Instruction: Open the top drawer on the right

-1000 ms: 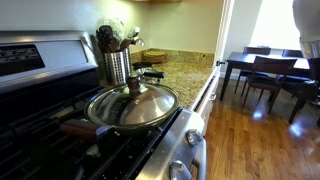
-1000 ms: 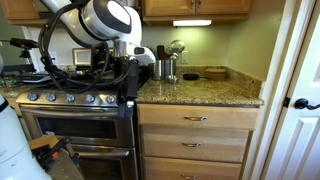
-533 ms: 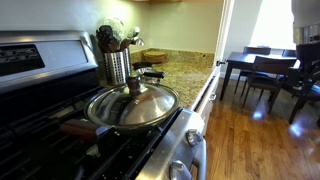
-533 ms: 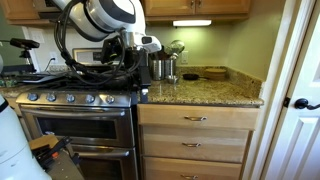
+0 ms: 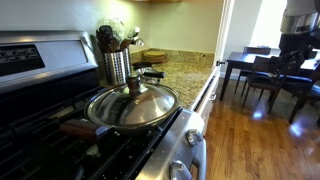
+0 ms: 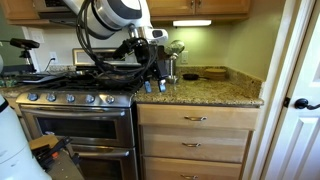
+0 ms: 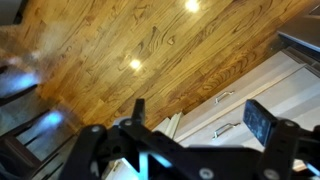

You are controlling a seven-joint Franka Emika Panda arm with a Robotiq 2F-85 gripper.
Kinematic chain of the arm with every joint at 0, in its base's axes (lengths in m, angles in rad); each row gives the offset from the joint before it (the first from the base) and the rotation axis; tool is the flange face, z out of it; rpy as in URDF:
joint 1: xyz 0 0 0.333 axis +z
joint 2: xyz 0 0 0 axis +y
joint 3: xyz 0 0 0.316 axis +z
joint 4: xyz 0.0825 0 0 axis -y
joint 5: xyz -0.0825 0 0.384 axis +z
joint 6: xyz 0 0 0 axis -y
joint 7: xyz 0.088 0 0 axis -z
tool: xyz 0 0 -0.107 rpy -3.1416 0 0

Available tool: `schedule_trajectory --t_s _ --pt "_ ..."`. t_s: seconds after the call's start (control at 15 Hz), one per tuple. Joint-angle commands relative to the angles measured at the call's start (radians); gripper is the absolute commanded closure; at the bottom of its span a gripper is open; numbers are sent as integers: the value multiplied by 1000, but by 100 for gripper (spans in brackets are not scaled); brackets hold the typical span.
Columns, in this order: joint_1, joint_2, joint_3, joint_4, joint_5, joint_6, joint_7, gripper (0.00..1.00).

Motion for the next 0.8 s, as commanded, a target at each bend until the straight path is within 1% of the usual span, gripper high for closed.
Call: schedule_trajectory --t_s 0.0,0.07,0.13,0.47,0.73 --pt "17 51 -31 33 33 81 -69 0" --pt "11 47 -25 38 30 57 -66 0" --pt "6 29 -12 20 10 48 -36 0" --pt "7 41 -14 31 10 48 -41 0" --pt "7 142 -26 116 41 98 -24 0"
